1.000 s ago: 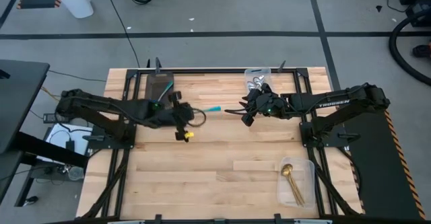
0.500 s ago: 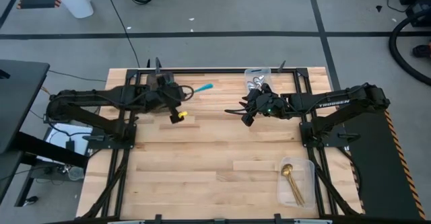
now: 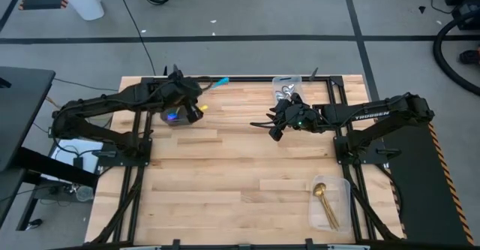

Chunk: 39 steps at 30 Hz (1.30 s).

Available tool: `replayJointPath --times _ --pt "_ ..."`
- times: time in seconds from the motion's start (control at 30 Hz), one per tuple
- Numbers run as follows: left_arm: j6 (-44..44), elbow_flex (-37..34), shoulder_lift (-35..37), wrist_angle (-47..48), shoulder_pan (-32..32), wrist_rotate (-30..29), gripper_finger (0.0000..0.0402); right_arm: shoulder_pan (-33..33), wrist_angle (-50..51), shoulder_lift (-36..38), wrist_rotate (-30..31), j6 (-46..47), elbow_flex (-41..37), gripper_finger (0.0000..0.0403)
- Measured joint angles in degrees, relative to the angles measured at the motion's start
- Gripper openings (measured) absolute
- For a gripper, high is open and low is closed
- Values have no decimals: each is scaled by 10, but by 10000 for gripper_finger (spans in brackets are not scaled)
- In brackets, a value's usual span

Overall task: Sort silverware by color (type)
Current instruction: Put the blue spoon into the black bin

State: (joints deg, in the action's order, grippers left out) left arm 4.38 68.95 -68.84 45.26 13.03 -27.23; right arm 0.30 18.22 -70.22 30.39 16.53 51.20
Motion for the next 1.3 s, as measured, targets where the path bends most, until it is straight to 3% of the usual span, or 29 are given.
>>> replayJointPath --times 0.63,0.83,1.3 --pt "14 0 0 7 130 17 17 7 12 0 -2 9 0 114" --pt "14 0 0 13 178 51 17 11 12 0 -2 9 0 114" --pt "8 -5 0 8 232 70 17 11 23 0 0 17 0 114"
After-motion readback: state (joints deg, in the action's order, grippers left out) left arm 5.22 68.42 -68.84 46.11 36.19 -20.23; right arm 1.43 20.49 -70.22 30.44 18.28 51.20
